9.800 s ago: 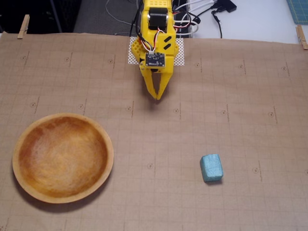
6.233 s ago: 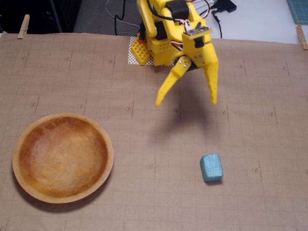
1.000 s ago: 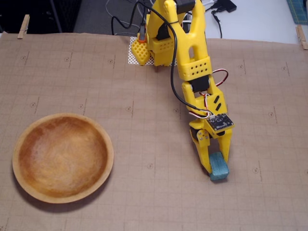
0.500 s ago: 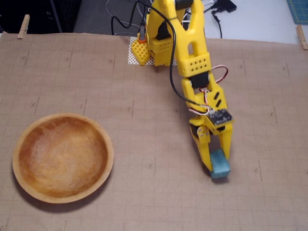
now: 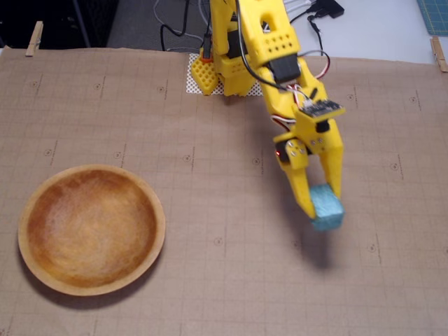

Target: Grasp a blue block and put it in the bowl.

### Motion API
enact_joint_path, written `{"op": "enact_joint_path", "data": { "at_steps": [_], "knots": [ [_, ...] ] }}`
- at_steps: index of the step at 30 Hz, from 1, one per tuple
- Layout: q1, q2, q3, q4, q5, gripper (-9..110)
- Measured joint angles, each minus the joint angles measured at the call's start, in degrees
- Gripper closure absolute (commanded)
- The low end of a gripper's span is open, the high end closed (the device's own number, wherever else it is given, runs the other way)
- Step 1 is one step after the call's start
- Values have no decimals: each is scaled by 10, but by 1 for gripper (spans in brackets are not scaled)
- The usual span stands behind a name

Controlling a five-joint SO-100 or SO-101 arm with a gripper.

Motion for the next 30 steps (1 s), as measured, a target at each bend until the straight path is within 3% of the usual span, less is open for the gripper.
{"op": "enact_joint_path", "data": {
  "at_steps": [14,30],
  "knots": [
    [108,193,0,161,0,104],
    [314,200,0,171,-6,104]
  ]
}}
